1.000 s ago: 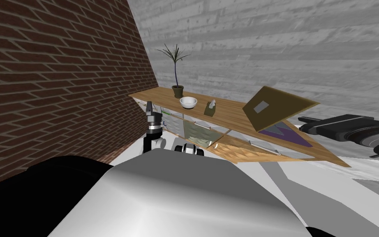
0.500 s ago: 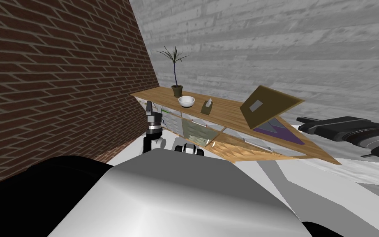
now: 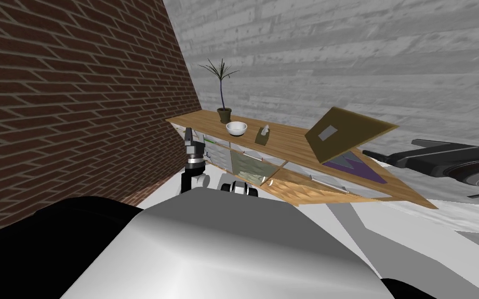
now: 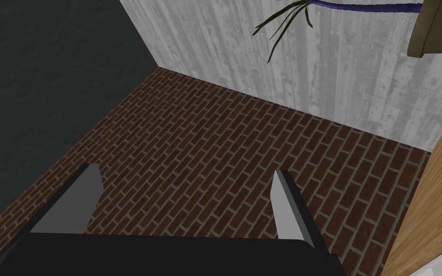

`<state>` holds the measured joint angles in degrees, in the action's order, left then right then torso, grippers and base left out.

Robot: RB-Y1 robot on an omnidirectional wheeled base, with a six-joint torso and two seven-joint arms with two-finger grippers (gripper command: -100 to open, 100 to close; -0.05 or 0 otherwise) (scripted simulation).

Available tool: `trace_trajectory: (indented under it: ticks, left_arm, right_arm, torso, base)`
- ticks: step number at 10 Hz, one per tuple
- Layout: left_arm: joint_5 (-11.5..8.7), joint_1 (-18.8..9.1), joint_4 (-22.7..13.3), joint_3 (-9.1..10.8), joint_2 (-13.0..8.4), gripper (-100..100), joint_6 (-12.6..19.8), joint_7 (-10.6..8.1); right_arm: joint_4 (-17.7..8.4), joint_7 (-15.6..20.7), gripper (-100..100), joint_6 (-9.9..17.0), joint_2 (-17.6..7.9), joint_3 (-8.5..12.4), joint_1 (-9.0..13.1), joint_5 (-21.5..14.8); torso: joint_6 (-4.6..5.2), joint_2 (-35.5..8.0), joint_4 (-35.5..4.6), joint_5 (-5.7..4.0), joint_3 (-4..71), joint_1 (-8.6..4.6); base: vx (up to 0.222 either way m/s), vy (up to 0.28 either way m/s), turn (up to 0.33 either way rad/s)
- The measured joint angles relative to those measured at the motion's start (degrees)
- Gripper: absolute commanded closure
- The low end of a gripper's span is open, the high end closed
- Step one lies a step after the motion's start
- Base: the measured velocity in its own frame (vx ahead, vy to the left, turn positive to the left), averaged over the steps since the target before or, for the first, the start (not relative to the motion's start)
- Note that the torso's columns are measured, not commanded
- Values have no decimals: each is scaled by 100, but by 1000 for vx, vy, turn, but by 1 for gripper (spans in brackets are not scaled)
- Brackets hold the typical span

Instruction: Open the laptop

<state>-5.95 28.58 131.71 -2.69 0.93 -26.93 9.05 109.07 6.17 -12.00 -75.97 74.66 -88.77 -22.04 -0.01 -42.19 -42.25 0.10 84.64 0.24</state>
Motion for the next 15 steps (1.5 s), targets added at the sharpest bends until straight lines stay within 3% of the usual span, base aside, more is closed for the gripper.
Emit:
trace_trajectory:
  ticks: [7,10,15]
  left_arm:
    - [0,0,0,1,0,0,0,0]
    - [0,0,0,1,-1,0,0,0]
    - [0,-2,-1,1,-1,0,1,0]
  right_arm:
    - [-109,705,-100,423,53,264,103,-661]
    - [-61,917,-100,632,96,427,38,-878]
    - [-612,816,-100,809,-227,453,-187,-838]
  torso:
    - [2,-8,-3,-10,-6,-24]
    - [1,-14,-4,-15,-9,-43]
    - [1,-8,-3,-8,-5,-19]
  base:
    - [39,109,-29]
    - [11,66,53]
    - [-53,7,134]
